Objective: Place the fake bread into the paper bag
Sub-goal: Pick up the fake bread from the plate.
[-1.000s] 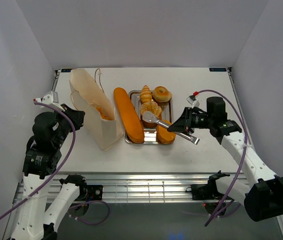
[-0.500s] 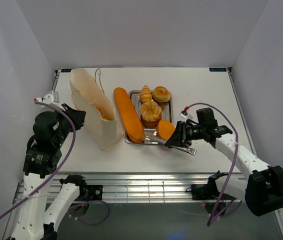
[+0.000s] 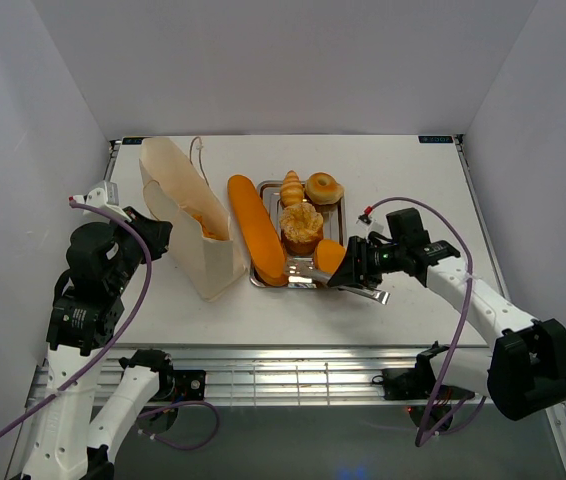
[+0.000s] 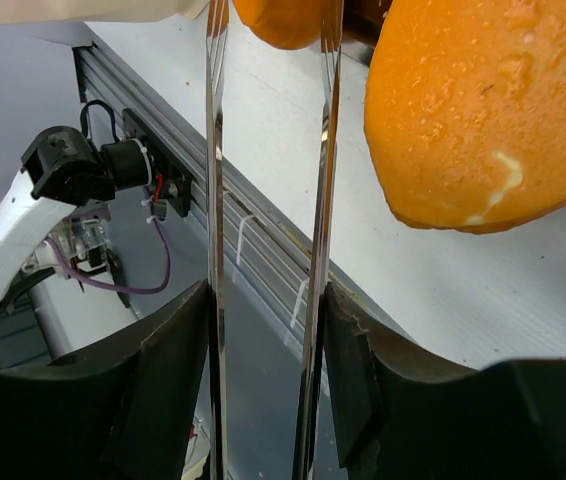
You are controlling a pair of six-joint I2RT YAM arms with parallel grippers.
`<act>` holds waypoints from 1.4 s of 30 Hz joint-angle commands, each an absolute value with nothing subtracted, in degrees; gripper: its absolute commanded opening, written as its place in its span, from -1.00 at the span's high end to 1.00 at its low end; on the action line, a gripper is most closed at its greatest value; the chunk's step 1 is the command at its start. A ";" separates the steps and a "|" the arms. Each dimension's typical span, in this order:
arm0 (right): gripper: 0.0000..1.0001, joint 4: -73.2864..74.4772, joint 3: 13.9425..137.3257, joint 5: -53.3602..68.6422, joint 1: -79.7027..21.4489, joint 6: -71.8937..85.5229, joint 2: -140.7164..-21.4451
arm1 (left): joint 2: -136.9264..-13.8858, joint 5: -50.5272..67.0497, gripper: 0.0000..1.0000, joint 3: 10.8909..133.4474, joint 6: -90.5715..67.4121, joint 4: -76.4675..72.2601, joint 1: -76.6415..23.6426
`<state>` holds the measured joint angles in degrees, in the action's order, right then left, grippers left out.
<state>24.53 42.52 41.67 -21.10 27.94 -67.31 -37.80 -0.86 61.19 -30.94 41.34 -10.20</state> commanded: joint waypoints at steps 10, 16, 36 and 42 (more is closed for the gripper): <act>-0.14 28.12 52.46 39.99 -21.62 21.36 -75.75 | -36.91 -0.70 0.66 61.00 -30.23 41.48 -9.93; -0.15 27.94 54.05 39.73 -23.28 21.19 -78.65 | -37.18 -0.53 0.65 60.82 -30.32 41.40 -9.84; -0.17 30.50 60.29 37.79 -26.81 18.81 -87.53 | -37.09 -1.32 0.64 60.91 -29.44 41.13 -9.84; -0.16 28.48 60.56 40.16 -27.42 18.90 -89.30 | -37.00 -0.79 0.65 60.38 -29.79 40.87 -9.93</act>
